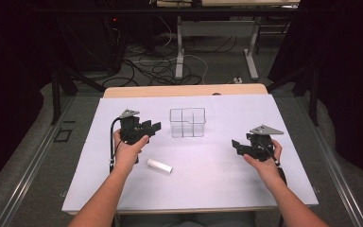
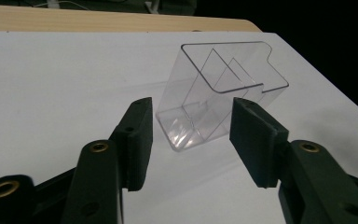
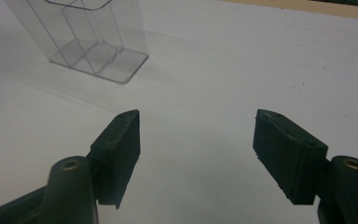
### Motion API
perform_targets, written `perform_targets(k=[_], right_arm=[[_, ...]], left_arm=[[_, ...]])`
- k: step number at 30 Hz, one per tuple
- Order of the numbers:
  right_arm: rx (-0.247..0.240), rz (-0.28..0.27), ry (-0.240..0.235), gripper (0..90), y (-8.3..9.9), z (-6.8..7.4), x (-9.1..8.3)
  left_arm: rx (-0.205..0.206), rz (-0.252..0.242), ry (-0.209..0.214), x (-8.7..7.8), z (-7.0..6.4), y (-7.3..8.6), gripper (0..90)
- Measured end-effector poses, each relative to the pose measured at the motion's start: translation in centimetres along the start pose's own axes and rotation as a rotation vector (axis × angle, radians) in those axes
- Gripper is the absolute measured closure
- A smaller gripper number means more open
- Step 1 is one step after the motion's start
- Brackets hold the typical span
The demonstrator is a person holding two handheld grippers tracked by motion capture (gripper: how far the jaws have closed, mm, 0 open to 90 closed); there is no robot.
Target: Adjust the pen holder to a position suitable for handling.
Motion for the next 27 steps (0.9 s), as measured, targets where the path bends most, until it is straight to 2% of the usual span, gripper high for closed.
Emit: perform_targets(k=[2,6,8,12,13,14,15,19,20,21,25,27], right_arm=[[-0.018,0.019,-0.023,31.3,0.1,0.6,0.2],[-0.041,0.039,-0.049,31.9,0.1,1.6,0.3],[-0.043,0.043,-0.055,32.1,0.1,2.0,0.3],[-0.091,0.077,-0.081,34.1,0.0,3.3,0.7],[-0.091,0.077,-0.081,34.1,0.0,3.3,0.7],[-0.109,0.096,-0.093,34.4,0.0,3.8,0.9],[-0.122,0.102,-0.097,34.4,0.0,4.1,1.0],[-0.139,0.123,-0.121,34.4,0.0,5.1,1.1],[-0.164,0.126,-0.132,34.4,-0.2,5.8,1.3],[-0.164,0.126,-0.132,34.4,-0.2,5.8,1.3],[-0.209,0.142,-0.157,34.4,-0.3,7.4,1.7],[-0.230,0.171,-0.166,34.4,-0.2,8.3,1.9]], left_arm=[[0.008,-0.003,-0.005,-0.5,0.1,0.7,43.9],[-0.001,0.001,0.003,-0.9,0.2,1.5,38.7],[0.000,0.005,0.005,-1.1,0.2,1.9,38.1],[0.022,0.005,0.001,-1.6,0.4,2.6,36.3],[0.035,0.012,0.003,-1.7,0.4,2.9,36.3],[0.076,0.019,-0.034,-1.9,0.6,3.3,32.8],[0.091,0.033,-0.055,-2.1,0.8,3.6,29.6],[0.087,0.047,-0.054,-2.4,0.9,4.2,29.4],[0.080,0.039,-0.061,-2.4,1.1,4.4,29.0],[0.075,0.033,-0.064,-2.4,1.2,4.5,29.0],[0.058,0.023,-0.071,-3.1,1.7,5.0,22.0],[0.041,0.009,-0.070,-3.4,1.9,5.0,17.5]])
Point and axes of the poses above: each handheld gripper's, and its own axes: x roughly forward along the jaws, y roughly out of its underside, z roughly to its left, the point moved 10 cm from there along x, roughly forward along the jaws, and after that the axes turned 10 degrees about z, right-handed, at the moved point
